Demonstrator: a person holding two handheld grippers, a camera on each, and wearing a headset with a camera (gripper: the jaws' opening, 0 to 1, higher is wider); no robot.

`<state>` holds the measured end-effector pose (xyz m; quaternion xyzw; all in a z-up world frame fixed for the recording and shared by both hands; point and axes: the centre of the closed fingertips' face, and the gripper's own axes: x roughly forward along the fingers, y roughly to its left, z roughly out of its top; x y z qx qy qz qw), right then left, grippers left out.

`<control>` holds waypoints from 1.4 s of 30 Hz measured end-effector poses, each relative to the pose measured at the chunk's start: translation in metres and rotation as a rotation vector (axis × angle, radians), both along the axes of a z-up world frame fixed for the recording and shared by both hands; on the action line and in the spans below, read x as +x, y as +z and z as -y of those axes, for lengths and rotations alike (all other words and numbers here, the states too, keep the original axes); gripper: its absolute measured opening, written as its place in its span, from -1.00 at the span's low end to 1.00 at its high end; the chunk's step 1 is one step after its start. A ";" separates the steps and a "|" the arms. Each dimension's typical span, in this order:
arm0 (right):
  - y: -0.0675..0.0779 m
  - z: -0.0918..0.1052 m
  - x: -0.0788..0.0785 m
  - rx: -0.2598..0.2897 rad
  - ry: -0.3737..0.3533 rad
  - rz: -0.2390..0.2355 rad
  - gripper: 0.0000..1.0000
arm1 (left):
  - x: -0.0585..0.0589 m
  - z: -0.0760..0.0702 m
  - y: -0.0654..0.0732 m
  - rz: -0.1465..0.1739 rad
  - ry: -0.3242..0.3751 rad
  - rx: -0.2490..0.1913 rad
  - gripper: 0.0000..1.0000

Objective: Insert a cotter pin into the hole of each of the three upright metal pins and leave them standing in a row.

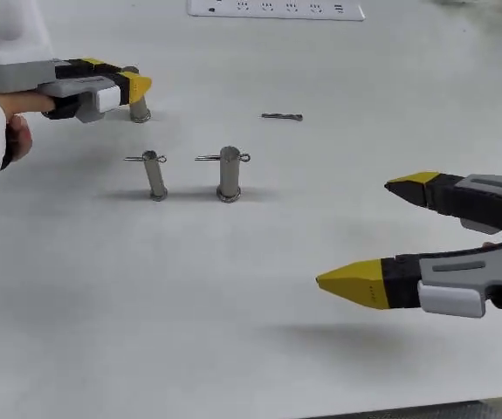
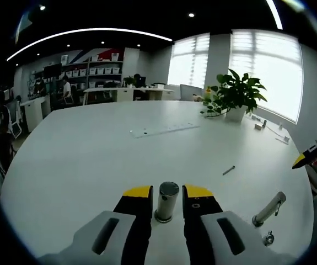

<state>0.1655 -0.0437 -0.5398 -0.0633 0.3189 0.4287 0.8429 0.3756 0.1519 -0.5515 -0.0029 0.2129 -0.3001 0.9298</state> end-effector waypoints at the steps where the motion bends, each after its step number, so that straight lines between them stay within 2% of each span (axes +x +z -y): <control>1: 0.000 0.000 0.000 -0.001 0.001 -0.001 0.70 | 0.000 0.000 0.000 -0.001 0.001 -0.001 -0.73; 4: 0.002 0.001 0.000 0.005 -0.005 0.000 0.68 | 0.000 0.003 0.000 -0.008 -0.002 -0.015 -0.77; 10: 0.003 0.000 -0.001 0.006 -0.007 -0.002 0.67 | -0.003 0.004 0.001 -0.003 -0.027 0.014 -0.77; 13: 0.003 -0.002 -0.002 0.005 -0.007 -0.005 0.67 | -0.006 0.005 0.000 0.006 -0.049 0.054 -0.77; 18: 0.004 -0.004 -0.005 0.003 -0.005 -0.005 0.66 | -0.010 0.005 -0.001 -0.003 -0.053 0.064 -0.78; 23: 0.003 -0.003 -0.005 0.002 -0.008 -0.007 0.65 | -0.009 0.000 0.002 0.011 -0.009 0.096 -0.79; 29: 0.006 -0.001 -0.003 0.003 -0.004 0.003 0.65 | -0.014 -0.011 0.006 -0.010 0.037 0.098 -0.81; 34: 0.012 -0.001 -0.002 0.002 -0.007 0.016 0.64 | -0.027 -0.012 0.025 0.003 0.033 0.070 -0.81; 35: 0.012 0.000 -0.001 0.001 -0.008 0.019 0.64 | -0.030 -0.011 0.031 0.017 0.020 0.067 -0.81; 37: 0.013 0.000 0.000 0.001 -0.008 0.023 0.64 | -0.026 -0.013 0.036 0.036 -0.005 0.068 -0.81; 38: 0.014 0.000 -0.001 0.002 -0.008 0.026 0.64 | -0.029 -0.011 0.042 0.053 -0.032 0.074 -0.81; 40: 0.015 0.000 -0.002 0.001 -0.007 0.029 0.64 | -0.037 -0.008 0.053 0.063 -0.058 0.056 -0.81; 42: 0.017 -0.001 -0.003 0.000 -0.005 0.032 0.64 | -0.046 -0.002 0.065 0.094 -0.101 0.048 -0.81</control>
